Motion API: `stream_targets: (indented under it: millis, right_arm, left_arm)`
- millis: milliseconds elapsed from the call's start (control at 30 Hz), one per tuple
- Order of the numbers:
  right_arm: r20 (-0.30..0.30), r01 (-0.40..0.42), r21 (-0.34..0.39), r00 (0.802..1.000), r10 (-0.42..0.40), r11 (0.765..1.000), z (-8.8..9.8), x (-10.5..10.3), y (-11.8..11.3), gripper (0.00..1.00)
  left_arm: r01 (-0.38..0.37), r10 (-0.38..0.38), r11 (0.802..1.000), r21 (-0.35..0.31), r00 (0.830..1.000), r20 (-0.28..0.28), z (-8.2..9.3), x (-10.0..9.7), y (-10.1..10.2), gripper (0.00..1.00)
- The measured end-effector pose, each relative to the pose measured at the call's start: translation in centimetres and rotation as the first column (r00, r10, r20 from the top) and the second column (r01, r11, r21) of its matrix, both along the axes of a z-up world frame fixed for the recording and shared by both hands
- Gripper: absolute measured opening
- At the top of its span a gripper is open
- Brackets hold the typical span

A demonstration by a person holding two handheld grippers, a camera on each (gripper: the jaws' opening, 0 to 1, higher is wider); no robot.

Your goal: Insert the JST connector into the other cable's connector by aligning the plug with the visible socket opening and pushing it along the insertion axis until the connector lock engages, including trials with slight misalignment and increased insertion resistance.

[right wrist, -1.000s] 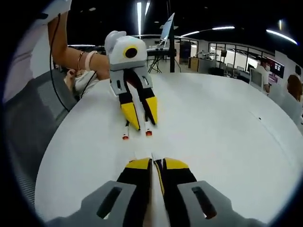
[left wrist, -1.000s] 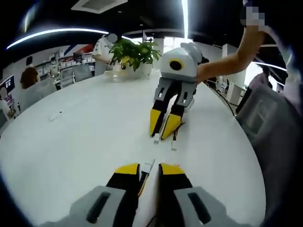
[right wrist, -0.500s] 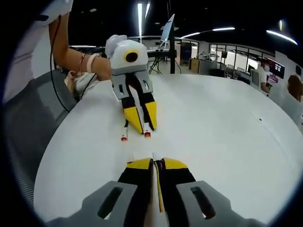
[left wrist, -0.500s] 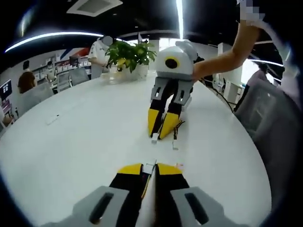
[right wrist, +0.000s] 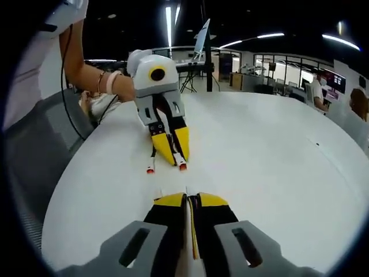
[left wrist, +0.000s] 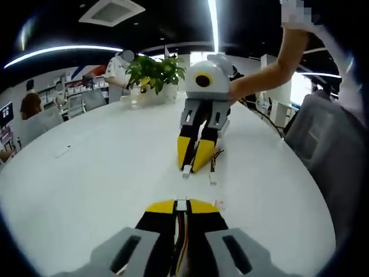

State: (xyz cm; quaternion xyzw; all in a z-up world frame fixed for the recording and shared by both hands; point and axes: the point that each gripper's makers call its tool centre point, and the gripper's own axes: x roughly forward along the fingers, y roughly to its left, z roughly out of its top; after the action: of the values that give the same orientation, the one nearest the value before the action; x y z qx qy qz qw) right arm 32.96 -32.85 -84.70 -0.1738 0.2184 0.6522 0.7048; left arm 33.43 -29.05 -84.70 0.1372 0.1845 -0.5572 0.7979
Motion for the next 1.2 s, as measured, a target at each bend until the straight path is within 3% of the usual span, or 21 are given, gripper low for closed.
stream_targets:
  millis: [567, 767, 1033, 1200]
  right_arm:
    - [0.002, -0.041, 0.002, 0.999, 0.041, 0.999, 0.7, -1.1, 0.1, 0.04]
    - [0.005, -0.032, 0.006, 0.999, 0.032, 0.999, 1.3, -0.7, 0.0, 0.04]
    - [0.026, -0.049, -0.004, 0.998, 0.049, 0.999, 1.9, -0.4, 0.0, 0.04]
    - [0.008, -0.039, 0.003, 0.999, 0.039, 0.999, 2.4, 0.0, 0.3, 0.03]
  left_arm:
    - [0.048, -0.048, 0.998, 0.030, 0.999, -0.023, -0.1, -0.3, -0.1, 0.00]
    - [0.043, -0.042, 0.999, 0.005, 0.999, -0.028, 1.2, -0.3, -0.2, 0.00]
    - [0.063, -0.063, 0.998, 0.015, 0.998, -0.010, 2.6, -0.4, -0.7, 0.00]
    - [0.083, -0.083, 0.996, 0.034, 0.997, 0.004, 3.2, -0.6, -1.0, 0.00]
